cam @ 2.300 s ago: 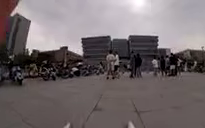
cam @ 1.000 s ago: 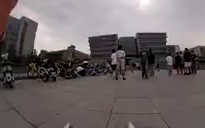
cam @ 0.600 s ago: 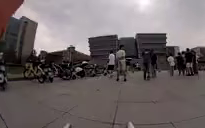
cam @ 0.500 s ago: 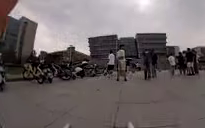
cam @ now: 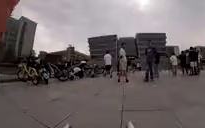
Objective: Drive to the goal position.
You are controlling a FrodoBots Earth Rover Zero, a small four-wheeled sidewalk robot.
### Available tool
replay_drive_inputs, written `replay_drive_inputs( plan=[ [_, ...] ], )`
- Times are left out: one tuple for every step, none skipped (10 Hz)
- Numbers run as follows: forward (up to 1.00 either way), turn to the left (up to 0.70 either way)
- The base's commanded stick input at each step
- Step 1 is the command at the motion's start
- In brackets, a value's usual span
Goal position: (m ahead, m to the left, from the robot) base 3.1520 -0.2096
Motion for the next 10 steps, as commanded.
replay_drive_inputs(
  plan=[
    [0.70, 0.00],
    [0.70, 0.00],
    [0.70, 0.00],
    [0.70, 0.00],
    [0.70, 0.00],
    [0.70, 0.00],
    [0.70, 0.00],
    [0.70, 0.00],
    [0.70, 0.00],
    [0.70, 0.00]
  ],
)
